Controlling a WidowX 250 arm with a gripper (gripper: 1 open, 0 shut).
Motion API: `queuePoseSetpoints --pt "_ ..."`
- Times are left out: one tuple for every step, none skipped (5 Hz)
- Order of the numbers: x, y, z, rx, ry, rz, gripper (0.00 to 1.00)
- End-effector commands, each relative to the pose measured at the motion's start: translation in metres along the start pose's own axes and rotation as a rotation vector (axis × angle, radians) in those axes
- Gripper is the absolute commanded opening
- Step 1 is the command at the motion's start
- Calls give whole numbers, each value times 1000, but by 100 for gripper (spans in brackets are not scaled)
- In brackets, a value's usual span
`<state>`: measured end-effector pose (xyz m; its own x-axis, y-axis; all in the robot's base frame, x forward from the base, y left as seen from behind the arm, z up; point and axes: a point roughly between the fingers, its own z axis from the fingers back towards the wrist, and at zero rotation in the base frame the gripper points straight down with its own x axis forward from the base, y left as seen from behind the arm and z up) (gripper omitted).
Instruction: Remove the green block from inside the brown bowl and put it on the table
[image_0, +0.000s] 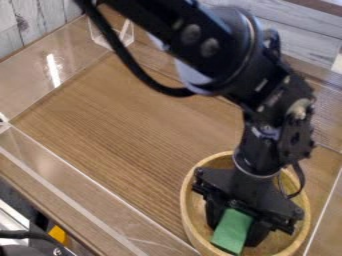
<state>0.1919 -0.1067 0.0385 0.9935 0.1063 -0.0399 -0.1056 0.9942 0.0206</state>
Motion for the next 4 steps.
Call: queuePoseSetpoints --pt "13 0 30 -46 -61 17 0" --pt "19 2 60 -60 -86 66 0" --pt "22 4 93 -79 -105 88 0" --pt "26 7 118 -93 -123 121 0"
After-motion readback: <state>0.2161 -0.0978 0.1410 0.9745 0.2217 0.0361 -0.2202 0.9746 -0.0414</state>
